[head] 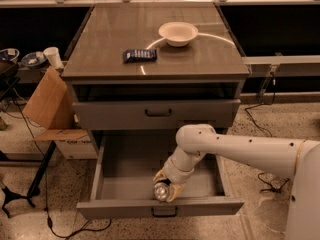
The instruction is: Place pepsi can into middle drawer
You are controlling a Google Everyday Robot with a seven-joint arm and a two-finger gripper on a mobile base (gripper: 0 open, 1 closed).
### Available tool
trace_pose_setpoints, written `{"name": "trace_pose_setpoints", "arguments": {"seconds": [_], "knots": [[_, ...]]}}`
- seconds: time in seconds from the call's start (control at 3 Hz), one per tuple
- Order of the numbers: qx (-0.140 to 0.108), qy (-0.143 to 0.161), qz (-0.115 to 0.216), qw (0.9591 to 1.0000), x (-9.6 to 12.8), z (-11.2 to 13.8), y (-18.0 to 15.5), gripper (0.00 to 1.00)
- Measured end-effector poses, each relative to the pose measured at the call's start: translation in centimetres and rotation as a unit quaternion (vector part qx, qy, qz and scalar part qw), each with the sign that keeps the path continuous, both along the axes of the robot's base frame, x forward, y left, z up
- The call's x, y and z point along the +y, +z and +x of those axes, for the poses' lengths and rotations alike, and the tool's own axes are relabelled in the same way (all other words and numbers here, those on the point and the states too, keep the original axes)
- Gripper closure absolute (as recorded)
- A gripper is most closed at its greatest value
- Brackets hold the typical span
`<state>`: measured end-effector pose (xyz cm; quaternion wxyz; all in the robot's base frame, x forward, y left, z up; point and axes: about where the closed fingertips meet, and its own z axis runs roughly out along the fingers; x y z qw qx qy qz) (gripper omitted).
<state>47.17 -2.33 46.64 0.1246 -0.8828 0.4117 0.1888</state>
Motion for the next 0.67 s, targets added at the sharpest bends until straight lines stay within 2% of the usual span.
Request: {"name": "trace_pose_setpoints", "arguments": {"seconds": [0.33,0.67], "knots": [[0.002,-0.019,-0.005,0.9998,-0.70,-0.48,-0.26,0.11],[-0.001,-0.031,0.001,0.9995,-0.83,-0.28,0.29,0.00]]}}
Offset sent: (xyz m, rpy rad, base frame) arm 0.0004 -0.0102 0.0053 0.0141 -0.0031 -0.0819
